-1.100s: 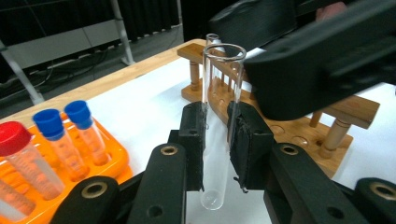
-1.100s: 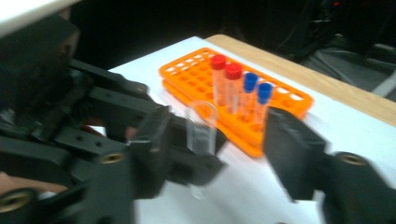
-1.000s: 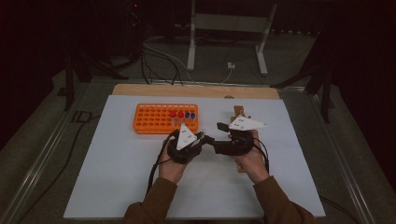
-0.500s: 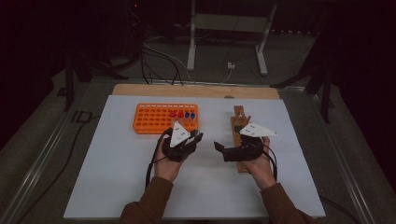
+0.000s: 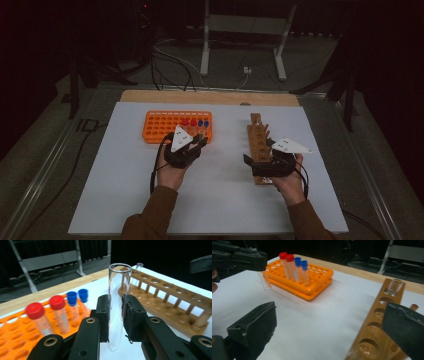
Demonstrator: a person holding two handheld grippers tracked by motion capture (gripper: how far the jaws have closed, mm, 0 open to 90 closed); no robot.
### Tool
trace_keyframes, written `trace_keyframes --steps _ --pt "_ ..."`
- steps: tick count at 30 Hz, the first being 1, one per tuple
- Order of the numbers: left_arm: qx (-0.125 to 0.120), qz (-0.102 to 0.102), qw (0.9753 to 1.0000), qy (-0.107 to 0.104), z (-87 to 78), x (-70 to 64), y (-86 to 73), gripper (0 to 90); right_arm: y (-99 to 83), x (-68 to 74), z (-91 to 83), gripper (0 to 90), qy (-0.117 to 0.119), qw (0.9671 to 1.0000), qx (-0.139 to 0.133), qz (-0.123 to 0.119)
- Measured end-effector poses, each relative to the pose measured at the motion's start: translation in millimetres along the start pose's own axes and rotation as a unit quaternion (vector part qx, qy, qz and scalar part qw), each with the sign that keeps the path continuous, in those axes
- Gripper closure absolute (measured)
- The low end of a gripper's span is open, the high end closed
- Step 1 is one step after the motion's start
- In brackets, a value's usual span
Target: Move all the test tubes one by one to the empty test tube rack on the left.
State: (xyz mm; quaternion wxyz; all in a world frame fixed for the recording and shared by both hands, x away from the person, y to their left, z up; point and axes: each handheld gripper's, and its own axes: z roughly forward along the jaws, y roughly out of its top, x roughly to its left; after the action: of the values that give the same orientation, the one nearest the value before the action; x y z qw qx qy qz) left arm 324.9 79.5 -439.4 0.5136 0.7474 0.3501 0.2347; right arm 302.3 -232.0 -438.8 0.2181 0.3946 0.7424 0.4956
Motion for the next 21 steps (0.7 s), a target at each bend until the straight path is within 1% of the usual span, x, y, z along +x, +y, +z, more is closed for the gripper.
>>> trace_keyframes --steps 3,6,9,14,17,21 --pt "0.001 -0.001 1.0000 0.007 -1.2 7.3 -0.2 76.0 0.4 -2.1 -1.5 0.0 -0.002 1.0000 -0.003 0.003" --pt "-0.002 -0.008 0.9999 0.007 -1.8 16.7 -1.5 75.9 0.0 -1.7 -0.9 0.1 -0.005 1.0000 -0.001 0.002" --pt "-0.002 -0.010 0.9999 0.013 -2.1 25.0 -3.2 75.9 -0.4 -1.2 -0.5 0.1 -0.005 1.0000 -0.002 0.003" --pt "-0.004 -0.018 0.9994 0.029 -2.5 36.7 -3.9 75.9 0.0 -2.4 -1.7 0.1 -0.004 1.0000 -0.005 0.007" --pt "-0.005 -0.020 0.9991 0.037 -2.4 43.3 -3.9 75.8 0.3 -3.5 -2.7 0.1 -0.008 0.9999 -0.008 0.008" --pt "-0.006 -0.025 0.9983 0.052 -1.5 52.1 -4.3 75.9 0.8 -4.3 -3.9 0.1 -0.007 0.9998 -0.011 0.013"
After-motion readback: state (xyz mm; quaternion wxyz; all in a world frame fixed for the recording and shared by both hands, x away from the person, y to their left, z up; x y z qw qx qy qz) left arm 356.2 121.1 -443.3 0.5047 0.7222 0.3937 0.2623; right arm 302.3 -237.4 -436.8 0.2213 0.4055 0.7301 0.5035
